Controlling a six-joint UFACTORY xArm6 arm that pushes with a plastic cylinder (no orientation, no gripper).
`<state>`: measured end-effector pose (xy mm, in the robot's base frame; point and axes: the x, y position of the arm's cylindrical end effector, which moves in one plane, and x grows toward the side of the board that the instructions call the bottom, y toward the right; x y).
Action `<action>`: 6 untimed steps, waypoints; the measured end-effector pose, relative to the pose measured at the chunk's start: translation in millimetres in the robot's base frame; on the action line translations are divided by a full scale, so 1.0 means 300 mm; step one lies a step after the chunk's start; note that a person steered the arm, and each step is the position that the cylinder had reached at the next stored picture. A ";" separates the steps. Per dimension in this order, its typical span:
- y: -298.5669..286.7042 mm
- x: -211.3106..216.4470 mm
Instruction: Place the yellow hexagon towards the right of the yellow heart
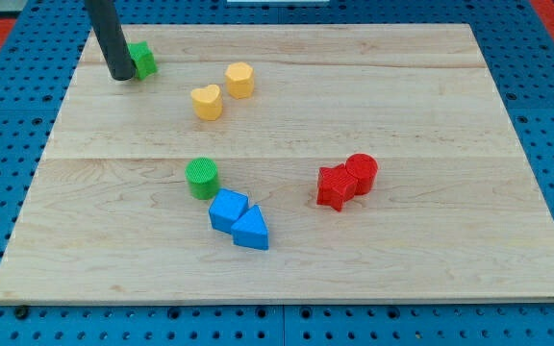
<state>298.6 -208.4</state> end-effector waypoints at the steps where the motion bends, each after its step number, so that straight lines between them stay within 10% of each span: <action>1: 0.083 -0.043; 4: 0.115 -0.055; 6: 0.523 -0.058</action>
